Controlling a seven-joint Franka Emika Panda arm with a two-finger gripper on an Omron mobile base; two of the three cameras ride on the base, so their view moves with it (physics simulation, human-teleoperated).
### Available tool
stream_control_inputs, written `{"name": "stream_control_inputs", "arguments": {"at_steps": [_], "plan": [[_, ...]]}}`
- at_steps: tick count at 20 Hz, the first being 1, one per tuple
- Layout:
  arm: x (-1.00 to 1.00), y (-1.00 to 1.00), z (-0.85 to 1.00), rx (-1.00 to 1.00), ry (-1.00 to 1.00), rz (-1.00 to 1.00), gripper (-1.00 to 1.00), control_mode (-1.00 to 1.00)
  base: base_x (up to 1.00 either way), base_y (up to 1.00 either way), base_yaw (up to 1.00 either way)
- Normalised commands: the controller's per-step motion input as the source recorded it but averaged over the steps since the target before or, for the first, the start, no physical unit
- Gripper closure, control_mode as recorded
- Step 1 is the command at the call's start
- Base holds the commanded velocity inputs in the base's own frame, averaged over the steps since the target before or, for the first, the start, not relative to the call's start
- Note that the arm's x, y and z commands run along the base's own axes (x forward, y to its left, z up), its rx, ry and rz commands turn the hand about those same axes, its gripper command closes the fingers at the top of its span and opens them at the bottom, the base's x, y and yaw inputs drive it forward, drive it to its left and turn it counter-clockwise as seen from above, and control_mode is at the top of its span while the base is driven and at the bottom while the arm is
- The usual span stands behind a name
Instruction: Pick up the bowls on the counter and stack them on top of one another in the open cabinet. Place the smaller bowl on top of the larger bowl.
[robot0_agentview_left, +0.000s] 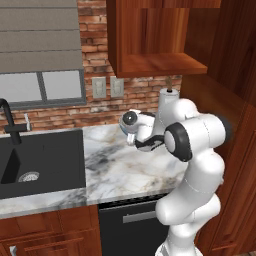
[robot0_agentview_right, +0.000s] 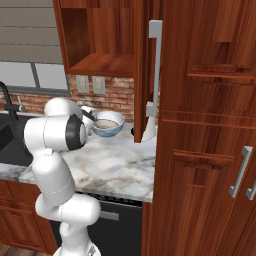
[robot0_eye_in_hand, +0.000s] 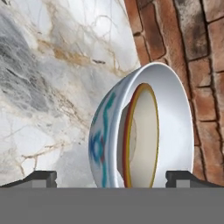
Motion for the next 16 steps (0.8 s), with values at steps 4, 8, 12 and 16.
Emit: {"name": "stream_control_inputs", "arguments": {"at_steps": [4,8,12,16], "plan": [[0.08,0.09,0.0,-0.01,0.04,0.0,-1.0,-1.0,0.0,0.0,0.0],[0.02,0.01,0.0,0.0,0.0,0.0,-1.0,-1.0,0.0,0.0,0.0],[0.01,0.0,0.0,0.0,0.0,0.0,-1.0,-1.0,0.0,0.0,0.0],[0.0,0.0,0.0,0.0,0.0,0.0,-1.0,-1.0,0.0,0.0,0.0]]}}
